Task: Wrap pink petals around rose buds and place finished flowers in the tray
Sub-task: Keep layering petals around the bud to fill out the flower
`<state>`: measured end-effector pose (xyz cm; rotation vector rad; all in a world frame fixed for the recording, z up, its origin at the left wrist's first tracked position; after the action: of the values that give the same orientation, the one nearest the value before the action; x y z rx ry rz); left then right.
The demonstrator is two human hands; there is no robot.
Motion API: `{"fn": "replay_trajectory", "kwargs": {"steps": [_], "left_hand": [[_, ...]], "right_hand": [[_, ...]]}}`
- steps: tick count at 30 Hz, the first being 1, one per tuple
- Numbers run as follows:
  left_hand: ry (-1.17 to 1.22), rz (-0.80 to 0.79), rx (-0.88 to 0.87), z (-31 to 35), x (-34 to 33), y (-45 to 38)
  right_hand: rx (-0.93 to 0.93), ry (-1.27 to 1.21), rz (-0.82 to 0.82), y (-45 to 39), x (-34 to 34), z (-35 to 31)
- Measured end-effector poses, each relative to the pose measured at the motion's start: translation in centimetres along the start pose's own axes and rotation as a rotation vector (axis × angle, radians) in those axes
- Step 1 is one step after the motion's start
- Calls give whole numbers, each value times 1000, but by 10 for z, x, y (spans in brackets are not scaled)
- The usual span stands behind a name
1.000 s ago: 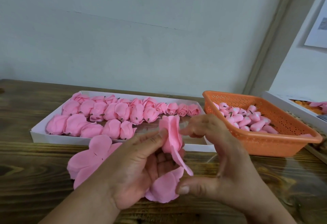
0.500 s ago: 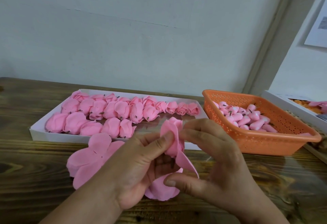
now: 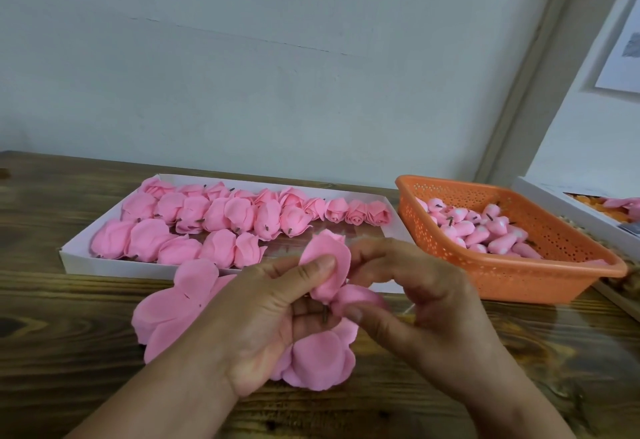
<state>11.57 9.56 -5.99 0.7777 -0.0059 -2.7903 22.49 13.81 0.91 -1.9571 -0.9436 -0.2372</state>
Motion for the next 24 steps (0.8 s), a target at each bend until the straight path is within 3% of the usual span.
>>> {"fn": "replay_trajectory", "kwargs": {"steps": [8, 18, 24], "left_hand": [[100, 89, 30, -6, 7, -2], [134, 77, 80, -11, 7, -2], [123, 37, 133, -13, 4, 0]], "right_hand": [[-61, -165, 13, 1, -3, 9], [-70, -85, -34, 1, -10, 11], [-64, -310, -16, 2, -5, 14]]}}
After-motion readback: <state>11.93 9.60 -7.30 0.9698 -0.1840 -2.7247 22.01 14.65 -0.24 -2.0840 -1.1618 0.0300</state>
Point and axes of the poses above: each hand's wrist, its own y-axis away from the middle knuckle, its own x-axis out of the back of the hand, z = x × y, the point moved 8 cm from there along -y, towards the middle knuckle, and after that the axes turned 2 degrees about -z, right-handed, at the moved point
